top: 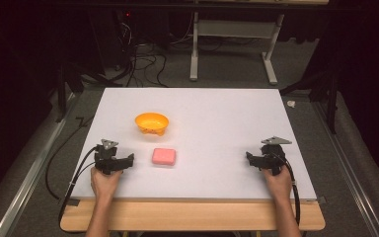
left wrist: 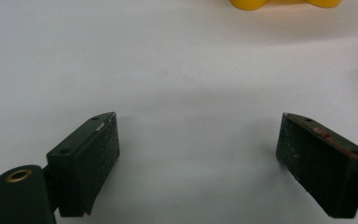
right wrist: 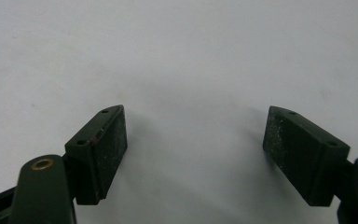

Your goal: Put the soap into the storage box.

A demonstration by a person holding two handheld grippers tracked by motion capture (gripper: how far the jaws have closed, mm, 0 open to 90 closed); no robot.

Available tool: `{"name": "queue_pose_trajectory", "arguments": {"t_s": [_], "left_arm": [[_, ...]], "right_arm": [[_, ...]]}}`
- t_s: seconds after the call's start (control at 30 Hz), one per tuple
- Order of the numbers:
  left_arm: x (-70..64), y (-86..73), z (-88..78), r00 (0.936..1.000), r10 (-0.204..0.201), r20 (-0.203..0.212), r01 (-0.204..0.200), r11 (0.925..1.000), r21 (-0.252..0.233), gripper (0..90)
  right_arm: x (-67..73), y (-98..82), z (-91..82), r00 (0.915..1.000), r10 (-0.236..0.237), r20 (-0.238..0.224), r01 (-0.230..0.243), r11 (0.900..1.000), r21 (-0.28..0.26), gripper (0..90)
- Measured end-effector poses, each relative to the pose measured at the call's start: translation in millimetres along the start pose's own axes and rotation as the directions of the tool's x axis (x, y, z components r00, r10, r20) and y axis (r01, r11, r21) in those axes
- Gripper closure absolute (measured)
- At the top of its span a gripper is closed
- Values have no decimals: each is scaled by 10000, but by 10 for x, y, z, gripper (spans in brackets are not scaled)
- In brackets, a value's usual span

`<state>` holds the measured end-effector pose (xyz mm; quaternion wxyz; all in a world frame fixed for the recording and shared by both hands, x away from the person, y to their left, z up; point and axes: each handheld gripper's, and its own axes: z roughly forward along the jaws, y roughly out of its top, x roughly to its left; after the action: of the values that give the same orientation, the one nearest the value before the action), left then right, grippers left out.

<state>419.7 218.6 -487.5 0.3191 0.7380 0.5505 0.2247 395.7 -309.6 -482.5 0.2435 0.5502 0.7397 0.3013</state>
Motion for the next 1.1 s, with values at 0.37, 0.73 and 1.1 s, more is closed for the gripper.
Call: {"name": "queue_pose_trajectory", "arguments": {"t_s": [0.37,0.73,1.1], "left_arm": [[-35,38,-174,9996,-156,232,163,9995,-279,102],[-111,39,-307,9956,-525,770,562,9974,-461,72],[-334,136,-399,9952,-272,936,322,9981,-527,59]], "right_arm": [[-1,0,2,10000,-12,-2,12,10000,-36,222],[-1,0,2,10000,-11,-5,11,10000,-34,222],[0,0,0,10000,1,-3,-1,10000,-3,222]]}}
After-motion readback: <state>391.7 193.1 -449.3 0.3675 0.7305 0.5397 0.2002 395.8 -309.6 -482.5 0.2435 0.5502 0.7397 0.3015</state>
